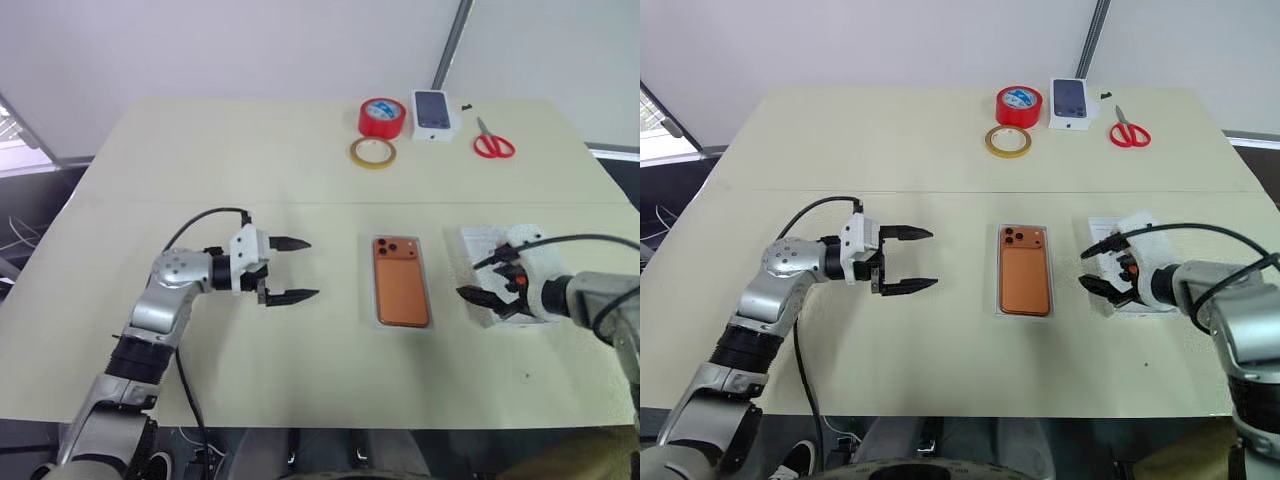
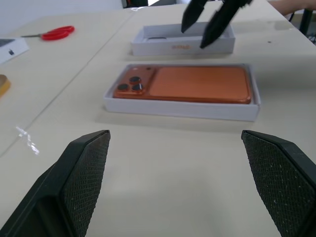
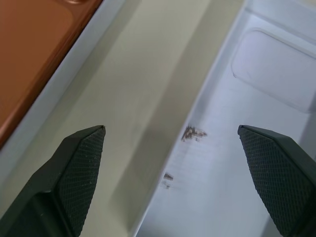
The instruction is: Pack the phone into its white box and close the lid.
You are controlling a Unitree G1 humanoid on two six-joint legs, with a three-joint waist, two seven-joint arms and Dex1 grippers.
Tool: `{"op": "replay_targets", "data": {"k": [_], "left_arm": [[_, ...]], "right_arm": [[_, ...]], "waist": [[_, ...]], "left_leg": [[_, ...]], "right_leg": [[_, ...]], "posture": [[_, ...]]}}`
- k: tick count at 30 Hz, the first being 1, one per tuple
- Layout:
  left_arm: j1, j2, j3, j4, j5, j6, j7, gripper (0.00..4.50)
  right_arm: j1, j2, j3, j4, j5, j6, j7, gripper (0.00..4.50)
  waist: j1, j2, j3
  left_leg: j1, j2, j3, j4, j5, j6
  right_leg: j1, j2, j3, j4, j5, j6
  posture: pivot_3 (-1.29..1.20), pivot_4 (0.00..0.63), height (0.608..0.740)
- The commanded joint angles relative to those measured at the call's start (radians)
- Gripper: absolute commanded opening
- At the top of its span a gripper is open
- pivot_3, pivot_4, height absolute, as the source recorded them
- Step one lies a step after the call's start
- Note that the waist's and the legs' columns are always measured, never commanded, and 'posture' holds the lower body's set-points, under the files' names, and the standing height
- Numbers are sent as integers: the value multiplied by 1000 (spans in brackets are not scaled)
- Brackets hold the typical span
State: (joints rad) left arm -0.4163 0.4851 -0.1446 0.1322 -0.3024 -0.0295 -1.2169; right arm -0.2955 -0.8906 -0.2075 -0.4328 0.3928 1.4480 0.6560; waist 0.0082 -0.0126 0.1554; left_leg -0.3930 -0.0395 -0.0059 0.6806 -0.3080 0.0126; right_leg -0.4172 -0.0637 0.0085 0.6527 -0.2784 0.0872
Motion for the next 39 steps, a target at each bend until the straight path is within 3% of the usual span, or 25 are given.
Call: {"op": "replay_targets", "data": {"k": [1,15,18,25,30,39], "left_arm": [[18,-2,5,-43,2,-44,6,4474],[84,4,8,-112,3,-57,47,4474],[98,1,0,-131,5,-52,62,4500],[113,-5,-5,-152,2,-30,88,4500],[106,-9,-7,-152,0,-15,92,4500],[71,-23,-3,-116,2,12,100,4500]], "right_arm": [[-70,-2,3,19,38,135,-19,4500],[-191,-5,122,188,51,156,-75,4500],[-194,-4,139,204,48,149,-81,3655],[-152,-3,157,215,28,119,-116,39],[-156,27,115,218,27,121,-137,39],[-238,207,-124,263,53,-50,-173,39]], "waist": [[1,0,0],[1,0,0],[-1,0,0],[-1,0,0],[-1,0,-1],[-18,1,0]], "left_leg": [[0,0,0,0,0,0],[-2,0,0,0,0,0],[-3,0,1,0,0,0],[-3,0,1,0,0,0],[-2,0,0,1,0,1],[-2,0,1,0,0,1]], "right_leg": [[0,0,0,0,0,0],[-2,0,0,0,0,0],[-3,0,0,0,0,0],[-2,0,0,0,0,0],[-1,0,0,-1,0,0],[-2,0,0,1,0,0]], "posture": [[0,150,740],[0,150,740],[0,150,740],[0,150,740],[0,150,740],[0,150,740]]}}
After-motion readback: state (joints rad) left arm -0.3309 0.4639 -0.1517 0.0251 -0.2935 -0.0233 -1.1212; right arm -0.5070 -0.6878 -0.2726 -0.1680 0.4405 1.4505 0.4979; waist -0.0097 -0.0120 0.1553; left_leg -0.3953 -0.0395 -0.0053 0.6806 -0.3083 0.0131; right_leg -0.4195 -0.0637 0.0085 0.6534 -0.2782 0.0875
